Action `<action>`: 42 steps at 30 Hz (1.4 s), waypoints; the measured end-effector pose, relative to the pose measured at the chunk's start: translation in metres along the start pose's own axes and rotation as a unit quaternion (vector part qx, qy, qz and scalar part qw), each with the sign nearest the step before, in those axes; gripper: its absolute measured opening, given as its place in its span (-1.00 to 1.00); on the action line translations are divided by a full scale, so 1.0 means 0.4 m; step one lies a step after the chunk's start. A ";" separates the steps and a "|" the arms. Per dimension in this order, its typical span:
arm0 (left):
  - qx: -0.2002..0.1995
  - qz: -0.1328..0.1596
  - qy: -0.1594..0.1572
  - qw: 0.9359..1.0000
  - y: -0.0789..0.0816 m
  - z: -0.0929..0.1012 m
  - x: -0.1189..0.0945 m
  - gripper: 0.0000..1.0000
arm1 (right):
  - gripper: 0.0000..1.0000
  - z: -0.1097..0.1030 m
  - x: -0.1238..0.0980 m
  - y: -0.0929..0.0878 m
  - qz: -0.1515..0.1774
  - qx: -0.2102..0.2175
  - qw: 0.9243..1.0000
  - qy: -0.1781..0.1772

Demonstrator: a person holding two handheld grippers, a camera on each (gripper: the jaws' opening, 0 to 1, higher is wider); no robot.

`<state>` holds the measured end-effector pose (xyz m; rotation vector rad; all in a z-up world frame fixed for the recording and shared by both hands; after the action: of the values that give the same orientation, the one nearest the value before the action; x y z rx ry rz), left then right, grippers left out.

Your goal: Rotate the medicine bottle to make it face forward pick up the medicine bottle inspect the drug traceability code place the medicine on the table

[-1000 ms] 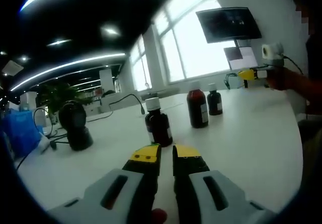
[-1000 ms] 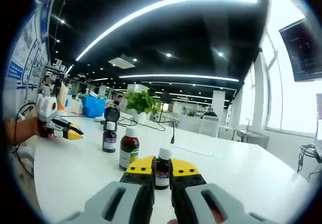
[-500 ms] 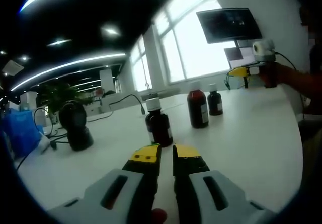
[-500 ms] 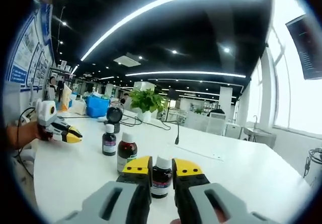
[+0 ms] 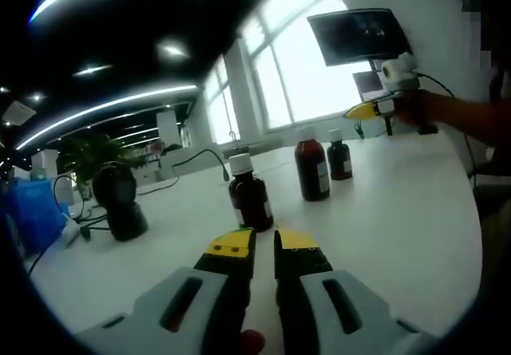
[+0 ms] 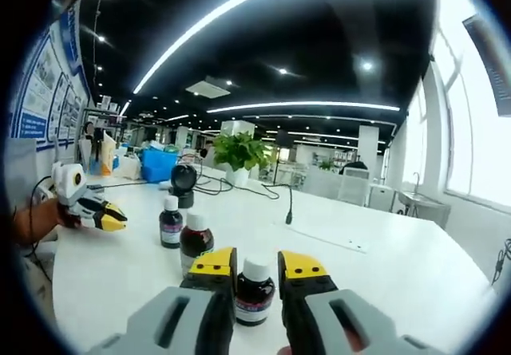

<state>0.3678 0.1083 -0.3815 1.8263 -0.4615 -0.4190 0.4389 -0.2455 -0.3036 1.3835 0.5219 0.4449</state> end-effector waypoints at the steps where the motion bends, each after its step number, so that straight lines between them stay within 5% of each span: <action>1: 0.000 0.000 0.000 1.000 0.000 0.000 0.000 -0.94 | -0.65 0.001 0.003 0.000 -0.001 0.001 1.000 0.003; 11: -0.004 0.005 -0.002 1.000 0.001 -0.002 0.000 -0.94 | -0.59 0.000 0.053 0.003 -0.030 -0.016 0.999 0.039; 23: -0.011 0.003 -0.002 1.000 0.004 -0.003 -0.001 -0.93 | -0.56 0.013 0.078 -0.011 -0.045 0.014 0.997 0.054; 29: -0.053 -0.004 -0.003 0.999 0.009 -0.015 -0.007 -0.91 | -0.56 0.021 0.080 -0.001 -0.050 0.013 0.997 0.065; 42: -0.044 0.003 -0.013 0.999 0.019 0.000 -0.034 -0.90 | -0.57 0.010 0.109 -0.022 -0.077 0.000 0.994 0.077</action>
<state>0.3556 0.1132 -0.3737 1.7356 -0.4596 -0.4538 0.4765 -0.2247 -0.3154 1.3042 0.7490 0.4272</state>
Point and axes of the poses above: the point that each gripper's makers call its tool centre point, and the gripper's own axes: x roughly forward along the fingers, z roughly to its right, y roughly out of its top, the point moved 8 cm from there along -x, roughly backward along the fingers, and after that the axes turned 3 degrees about x, right-handed, at the moved point
